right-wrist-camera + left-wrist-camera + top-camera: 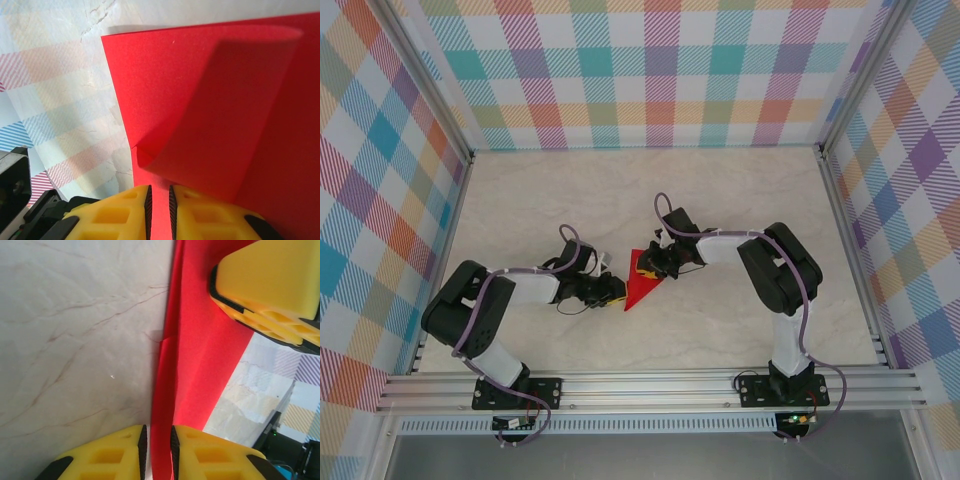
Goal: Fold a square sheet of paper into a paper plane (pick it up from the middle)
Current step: Fourth fold the wing at the center of the table.
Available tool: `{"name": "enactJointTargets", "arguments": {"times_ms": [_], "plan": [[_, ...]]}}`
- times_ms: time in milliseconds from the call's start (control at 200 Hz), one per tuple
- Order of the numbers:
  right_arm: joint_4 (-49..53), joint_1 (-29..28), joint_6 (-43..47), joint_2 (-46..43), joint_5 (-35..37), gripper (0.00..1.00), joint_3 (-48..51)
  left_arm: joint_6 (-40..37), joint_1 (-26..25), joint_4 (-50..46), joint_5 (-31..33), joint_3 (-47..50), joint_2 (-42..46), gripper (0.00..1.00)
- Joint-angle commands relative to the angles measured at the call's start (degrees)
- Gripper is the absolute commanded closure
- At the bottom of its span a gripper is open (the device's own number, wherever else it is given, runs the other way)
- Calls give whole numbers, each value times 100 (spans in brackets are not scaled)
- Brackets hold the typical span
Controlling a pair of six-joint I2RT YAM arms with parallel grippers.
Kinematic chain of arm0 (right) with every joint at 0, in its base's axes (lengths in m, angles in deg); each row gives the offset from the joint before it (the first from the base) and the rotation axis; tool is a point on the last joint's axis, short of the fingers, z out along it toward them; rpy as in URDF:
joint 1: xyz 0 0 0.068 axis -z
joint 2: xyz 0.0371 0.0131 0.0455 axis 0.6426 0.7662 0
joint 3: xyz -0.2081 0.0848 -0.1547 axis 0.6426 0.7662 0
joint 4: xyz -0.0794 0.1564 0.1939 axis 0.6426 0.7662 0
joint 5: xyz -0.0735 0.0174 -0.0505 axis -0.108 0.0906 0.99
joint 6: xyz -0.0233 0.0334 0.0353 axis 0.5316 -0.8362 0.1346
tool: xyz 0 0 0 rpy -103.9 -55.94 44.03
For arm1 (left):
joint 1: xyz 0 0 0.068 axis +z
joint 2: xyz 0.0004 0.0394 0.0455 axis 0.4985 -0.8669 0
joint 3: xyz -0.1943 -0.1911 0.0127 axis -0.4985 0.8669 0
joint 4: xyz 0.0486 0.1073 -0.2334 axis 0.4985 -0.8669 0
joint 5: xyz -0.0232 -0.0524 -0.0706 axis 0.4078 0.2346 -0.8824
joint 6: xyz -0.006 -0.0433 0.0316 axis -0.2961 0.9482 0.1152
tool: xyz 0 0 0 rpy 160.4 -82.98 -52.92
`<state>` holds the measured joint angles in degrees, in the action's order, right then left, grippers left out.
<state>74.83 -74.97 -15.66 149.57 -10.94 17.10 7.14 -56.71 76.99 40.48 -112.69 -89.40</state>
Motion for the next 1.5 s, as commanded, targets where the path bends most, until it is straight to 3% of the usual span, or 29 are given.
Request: {"name": "enactJointTargets", "arguments": {"times_ms": [0, 255, 455, 585, 770, 1100, 1325, 1495], "plan": [[340, -25, 145, 250, 148, 81, 75, -182, 18, -451, 233, 21, 163, 79], [352, -19, 170, 259, 145, 81, 71, -216, -105, -374, 26, -86, 15, 79], [378, -17, 187, 241, 153, 81, 80, -4, -112, -500, 730, 83, 778, 76], [367, -22, 182, 254, 154, 81, 89, 13, -207, -394, 516, 42, 981, 72], [352, -22, 181, 275, 162, 81, 106, -190, -367, -681, 436, -233, 595, 71], [346, -20, 180, 267, 171, 81, 122, -177, -514, -503, 246, -270, 290, 75], [341, -18, 176, 267, 175, 81, 148, -288, -545, -655, 217, -297, 94, 90], [346, -16, 180, 259, 184, 81, 175, -307, -612, -675, 228, -234, 19, 94]]}}
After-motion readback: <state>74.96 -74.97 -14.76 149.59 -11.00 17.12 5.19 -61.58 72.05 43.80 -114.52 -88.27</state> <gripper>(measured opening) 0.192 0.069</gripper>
